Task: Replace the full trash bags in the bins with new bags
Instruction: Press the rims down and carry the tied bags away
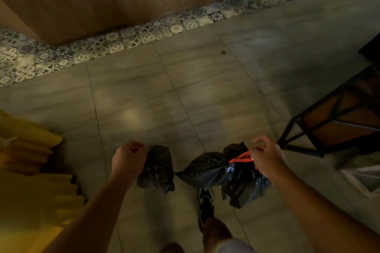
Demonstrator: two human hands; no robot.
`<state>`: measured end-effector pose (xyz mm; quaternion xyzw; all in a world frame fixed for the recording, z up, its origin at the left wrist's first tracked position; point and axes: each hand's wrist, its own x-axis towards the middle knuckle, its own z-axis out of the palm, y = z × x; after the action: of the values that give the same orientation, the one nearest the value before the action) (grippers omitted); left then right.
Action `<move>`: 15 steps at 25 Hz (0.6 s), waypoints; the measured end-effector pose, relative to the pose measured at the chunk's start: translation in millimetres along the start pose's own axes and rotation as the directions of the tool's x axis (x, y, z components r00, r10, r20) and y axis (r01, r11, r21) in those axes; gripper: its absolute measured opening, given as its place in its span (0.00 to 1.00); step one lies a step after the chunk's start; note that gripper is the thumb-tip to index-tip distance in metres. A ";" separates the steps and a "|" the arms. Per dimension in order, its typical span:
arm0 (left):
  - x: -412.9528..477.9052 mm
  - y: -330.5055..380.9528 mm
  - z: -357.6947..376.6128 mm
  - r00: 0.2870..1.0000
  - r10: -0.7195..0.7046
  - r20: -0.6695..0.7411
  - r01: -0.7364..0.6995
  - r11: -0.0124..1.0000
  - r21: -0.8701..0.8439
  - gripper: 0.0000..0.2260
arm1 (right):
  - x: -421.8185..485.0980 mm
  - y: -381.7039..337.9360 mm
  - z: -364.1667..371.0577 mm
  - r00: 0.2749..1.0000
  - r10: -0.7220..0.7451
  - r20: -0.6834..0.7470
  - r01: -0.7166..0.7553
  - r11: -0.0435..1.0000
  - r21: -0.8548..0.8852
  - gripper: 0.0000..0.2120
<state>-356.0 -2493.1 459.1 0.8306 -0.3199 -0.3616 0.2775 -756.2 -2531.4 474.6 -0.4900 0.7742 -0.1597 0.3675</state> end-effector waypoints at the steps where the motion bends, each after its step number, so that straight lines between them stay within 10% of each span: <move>1: 19.3 18.0 0.2 1.000 0.008 -0.021 -0.008 1.000 0.017 0.03 | 22.9 -17.3 2.4 1.000 -0.006 0.002 0.006 1.000 -0.001 0.09; 15: 336.5 196.3 -3.1 0.998 0.035 -0.051 -0.038 0.998 -0.050 0.04 | 292.5 -256.5 36.4 0.997 -0.015 -0.078 0.012 0.999 -0.039 0.09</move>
<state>-238.8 -2864.6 454.4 0.8262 -0.3185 -0.3434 0.3131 -638.3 -2903.8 485.1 -0.4955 0.7876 -0.1663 0.3263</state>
